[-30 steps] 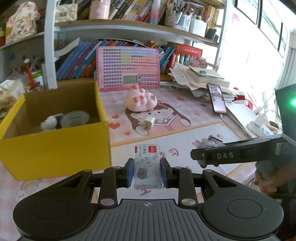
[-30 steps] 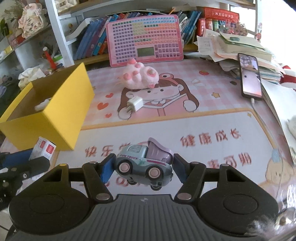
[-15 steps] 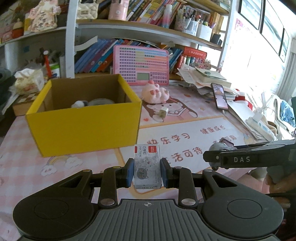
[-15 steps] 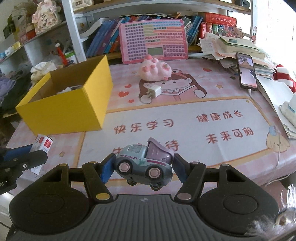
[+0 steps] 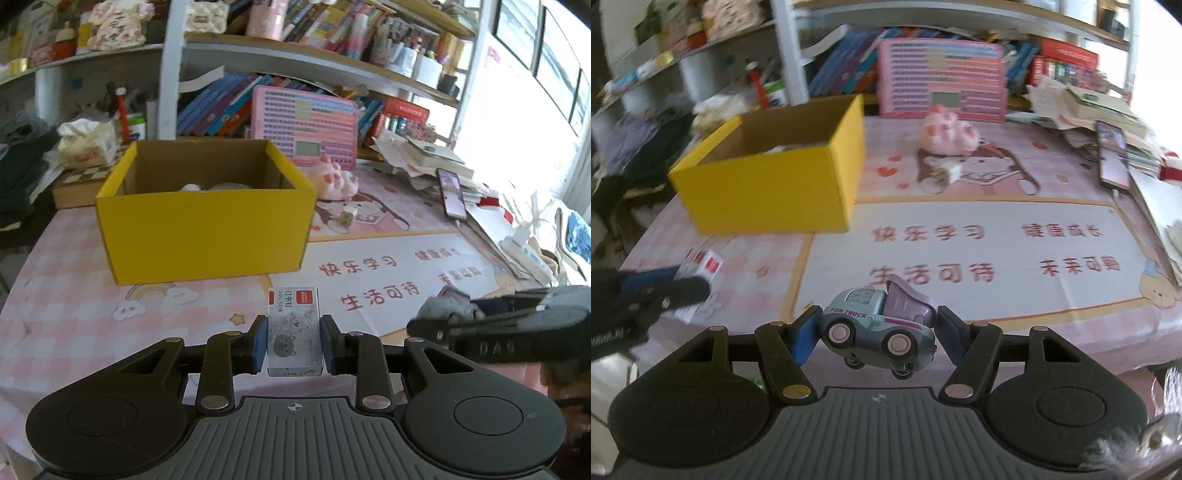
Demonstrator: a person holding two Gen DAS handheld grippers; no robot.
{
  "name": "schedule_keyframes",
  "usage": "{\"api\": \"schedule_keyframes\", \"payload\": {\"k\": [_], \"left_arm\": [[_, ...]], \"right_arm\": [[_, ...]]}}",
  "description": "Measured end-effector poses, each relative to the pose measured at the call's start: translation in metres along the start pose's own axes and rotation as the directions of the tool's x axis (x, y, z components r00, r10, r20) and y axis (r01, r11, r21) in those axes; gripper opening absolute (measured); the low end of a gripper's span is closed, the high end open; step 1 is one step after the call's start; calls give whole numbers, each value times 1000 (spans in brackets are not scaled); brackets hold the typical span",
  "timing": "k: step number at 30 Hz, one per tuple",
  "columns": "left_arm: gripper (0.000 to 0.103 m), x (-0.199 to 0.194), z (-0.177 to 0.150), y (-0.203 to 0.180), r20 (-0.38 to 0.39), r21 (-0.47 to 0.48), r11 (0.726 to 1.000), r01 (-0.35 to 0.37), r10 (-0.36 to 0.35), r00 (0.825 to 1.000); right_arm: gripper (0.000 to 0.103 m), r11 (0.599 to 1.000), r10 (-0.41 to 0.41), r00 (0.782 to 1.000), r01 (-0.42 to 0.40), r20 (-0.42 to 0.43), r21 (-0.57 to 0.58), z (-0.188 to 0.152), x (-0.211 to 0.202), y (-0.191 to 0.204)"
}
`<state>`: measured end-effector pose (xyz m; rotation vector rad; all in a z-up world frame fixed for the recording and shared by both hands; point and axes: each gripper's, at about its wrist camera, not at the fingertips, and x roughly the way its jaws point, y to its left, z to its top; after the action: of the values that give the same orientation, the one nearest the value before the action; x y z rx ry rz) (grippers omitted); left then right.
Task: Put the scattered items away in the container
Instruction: 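Carry the small white box and grey toy car over the yellow box with both tools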
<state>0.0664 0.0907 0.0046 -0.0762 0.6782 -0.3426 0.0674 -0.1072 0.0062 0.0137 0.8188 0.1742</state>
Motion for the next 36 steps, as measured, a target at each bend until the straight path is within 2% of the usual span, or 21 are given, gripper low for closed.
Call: {"api": "schedule_keyframes", "payload": {"k": [19, 31, 36], "left_arm": [[28, -27, -16, 34, 13, -98, 987, -127, 128, 992], [28, -24, -6, 41, 38, -125, 981, -149, 155, 987], [28, -14, 4, 42, 45, -124, 980, -158, 164, 985]], "right_arm": [[64, 961, 166, 985, -170, -37, -219, 0, 15, 65], [64, 931, 202, 979, -200, -25, -306, 15, 24, 80], [64, 920, 213, 977, -193, 20, -340, 27, 30, 78]]}}
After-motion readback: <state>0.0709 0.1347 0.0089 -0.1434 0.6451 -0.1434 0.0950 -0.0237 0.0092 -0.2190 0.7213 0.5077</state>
